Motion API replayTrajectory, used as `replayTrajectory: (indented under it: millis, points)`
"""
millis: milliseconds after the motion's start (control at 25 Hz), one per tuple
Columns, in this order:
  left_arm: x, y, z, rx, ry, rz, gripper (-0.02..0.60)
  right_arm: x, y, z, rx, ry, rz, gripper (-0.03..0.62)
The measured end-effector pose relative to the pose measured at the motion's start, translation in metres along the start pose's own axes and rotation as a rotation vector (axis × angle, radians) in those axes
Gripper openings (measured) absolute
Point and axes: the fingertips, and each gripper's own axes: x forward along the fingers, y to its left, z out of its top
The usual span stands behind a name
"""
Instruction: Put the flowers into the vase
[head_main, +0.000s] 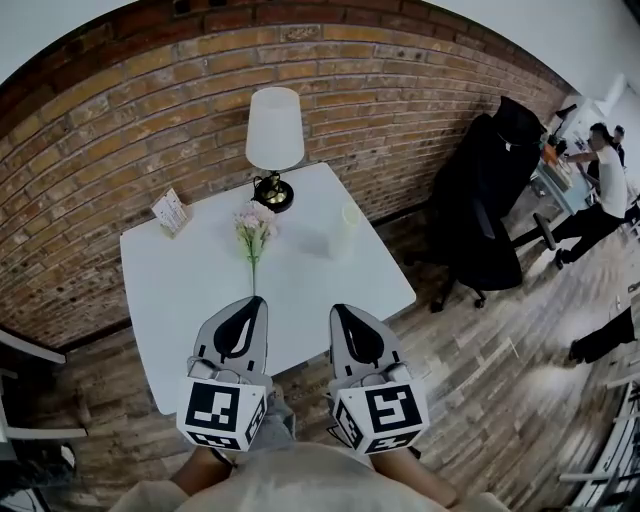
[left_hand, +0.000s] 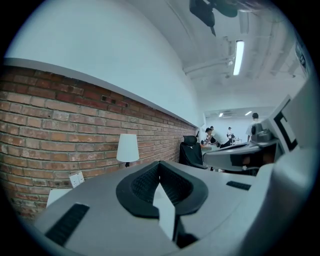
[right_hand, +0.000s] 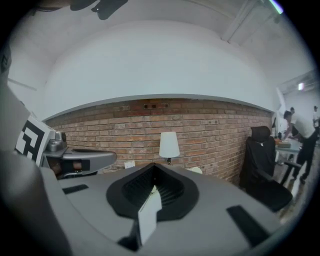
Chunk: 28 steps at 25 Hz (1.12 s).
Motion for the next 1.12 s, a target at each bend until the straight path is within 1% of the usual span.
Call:
replayTrajectory:
  millis: [200,400,640,800,1120]
  points:
    - [0.031,0.022,0.001,-0.001,0.007,-0.028,0.008,0.035,-0.006,0.006,-0.003,0.008,-0.019,0.005]
    - [0.053,0.035,0.001,0.001,0.012,-0.07,0.008,0.061,-0.008,0.009,0.001,0.018,-0.042,0.005]
    - [0.069,0.048,0.001,-0.005,0.014,-0.107,0.008,0.08,-0.007,0.011,-0.001,0.024,-0.065,0.005]
    - [0.074,0.053,-0.005,-0.035,0.029,-0.125,0.008,0.086,-0.008,0.007,0.01,0.038,-0.078,0.005]
    - [0.082,0.064,-0.016,-0.047,0.059,-0.107,0.008,0.103,-0.009,-0.002,0.019,0.075,-0.07,0.005]
